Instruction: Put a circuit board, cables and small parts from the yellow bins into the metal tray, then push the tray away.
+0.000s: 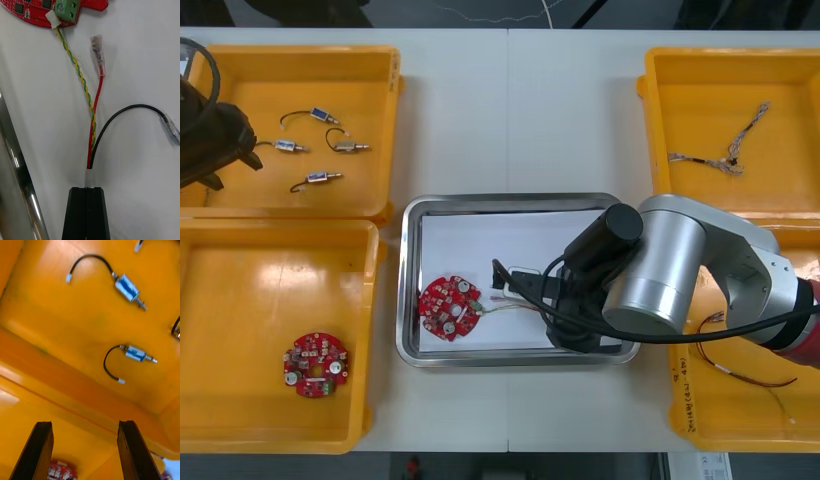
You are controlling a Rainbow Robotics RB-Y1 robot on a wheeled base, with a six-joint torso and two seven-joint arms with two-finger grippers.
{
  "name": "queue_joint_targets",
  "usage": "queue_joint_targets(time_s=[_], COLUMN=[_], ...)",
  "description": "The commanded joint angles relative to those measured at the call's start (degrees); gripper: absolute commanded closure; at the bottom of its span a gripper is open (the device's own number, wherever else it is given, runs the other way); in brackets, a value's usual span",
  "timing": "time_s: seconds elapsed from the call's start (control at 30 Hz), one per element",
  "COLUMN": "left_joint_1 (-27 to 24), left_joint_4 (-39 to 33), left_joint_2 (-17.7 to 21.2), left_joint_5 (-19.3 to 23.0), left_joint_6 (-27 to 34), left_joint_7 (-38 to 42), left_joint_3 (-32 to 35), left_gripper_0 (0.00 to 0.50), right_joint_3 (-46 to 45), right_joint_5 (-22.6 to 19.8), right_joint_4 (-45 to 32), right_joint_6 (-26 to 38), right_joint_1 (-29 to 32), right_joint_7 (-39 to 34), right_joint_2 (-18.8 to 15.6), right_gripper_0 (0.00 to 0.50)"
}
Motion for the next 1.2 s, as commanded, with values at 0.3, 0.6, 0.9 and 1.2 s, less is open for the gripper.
queue_joint_targets(time_s=[0.3,0.6,0.9,1.2], left_joint_1=[-10.0,-11.2,-14.8,-17.1], left_joint_4=[14.3,16.5,24.8,32.7], left_joint_2=[0.0,-1.6,-4.3,-6.4], left_joint_5=[-2.2,-4.2,-6.3,-8.5], left_joint_6=[-9.6,-12.2,-18.9,-26.3], left_joint_7=[2.1,4.2,5.8,6.2], left_joint_3=[1.3,-1.8,-5.9,-9.5], left_gripper_0=[0.0,0.0,0.0,0.0], right_joint_3=[0.6,-1.5,-7.6,-18.5], right_joint_5=[-0.9,-0.1,0.0,0.3], right_joint_4=[-0.5,-2.0,-3.8,-6.2], right_joint_6=[0.1,0.8,2.6,14.7], right_joint_1=[-1.2,-1.1,-1.1,-1.1], right_joint_7=[1.6,1.3,1.2,1.1], right_joint_2=[1.0,1.0,1.3,4.5], right_gripper_0=[0.019,0.0,0.0,0.0])
